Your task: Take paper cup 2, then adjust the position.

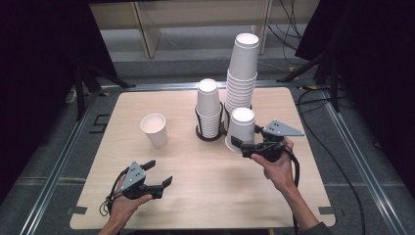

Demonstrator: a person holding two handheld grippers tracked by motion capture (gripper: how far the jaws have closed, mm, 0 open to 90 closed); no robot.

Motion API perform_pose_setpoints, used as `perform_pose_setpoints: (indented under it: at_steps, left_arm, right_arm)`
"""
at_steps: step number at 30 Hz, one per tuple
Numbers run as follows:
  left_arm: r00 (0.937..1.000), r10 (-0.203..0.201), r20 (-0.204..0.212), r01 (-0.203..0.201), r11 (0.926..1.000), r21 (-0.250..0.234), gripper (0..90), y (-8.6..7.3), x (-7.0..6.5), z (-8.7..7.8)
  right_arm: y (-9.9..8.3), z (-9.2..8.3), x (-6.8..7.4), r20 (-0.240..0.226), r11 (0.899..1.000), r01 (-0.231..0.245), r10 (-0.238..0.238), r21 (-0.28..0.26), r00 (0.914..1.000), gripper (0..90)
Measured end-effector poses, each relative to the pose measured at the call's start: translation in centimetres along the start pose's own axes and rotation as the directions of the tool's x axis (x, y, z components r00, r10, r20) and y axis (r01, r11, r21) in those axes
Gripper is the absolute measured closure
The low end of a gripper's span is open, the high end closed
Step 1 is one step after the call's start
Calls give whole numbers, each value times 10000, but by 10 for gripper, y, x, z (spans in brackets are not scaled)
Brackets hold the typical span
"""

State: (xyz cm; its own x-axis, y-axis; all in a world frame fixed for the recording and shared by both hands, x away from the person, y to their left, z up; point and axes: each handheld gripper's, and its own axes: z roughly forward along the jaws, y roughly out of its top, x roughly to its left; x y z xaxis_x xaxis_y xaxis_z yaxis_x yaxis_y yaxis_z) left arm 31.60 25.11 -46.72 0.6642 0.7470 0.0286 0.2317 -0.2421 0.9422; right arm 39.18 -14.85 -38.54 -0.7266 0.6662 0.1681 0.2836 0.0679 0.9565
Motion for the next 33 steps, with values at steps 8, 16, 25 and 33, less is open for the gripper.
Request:
perform_pose_setpoints:
  at_steps: [8, 16, 25, 33]
  left_arm:
    - [10000, 5, -13, -5, 10000, 20, 145, 0, 1, 0]
    - [9997, -37, 228, 46, 9991, -417, 145, 1, 0, 0]
    - [9952, -537, 813, 596, 9957, -716, 146, 4, -4, 6]
    - [9849, -409, 1684, 588, 9930, -1027, 145, 11, -20, 27]
  right_arm:
    - [-17, 17, 12, -562, 9992, -182, 202, 359, 9982, 183]
    - [-23, 29, 27, -1171, 9984, -130, 193, 544, 9929, 183]
    - [-29, 49, 45, -2007, 9966, 107, 59, 817, 9796, 183]
    - [-33, 59, 53, -2394, 9960, -84, 297, 892, 9705, 184]
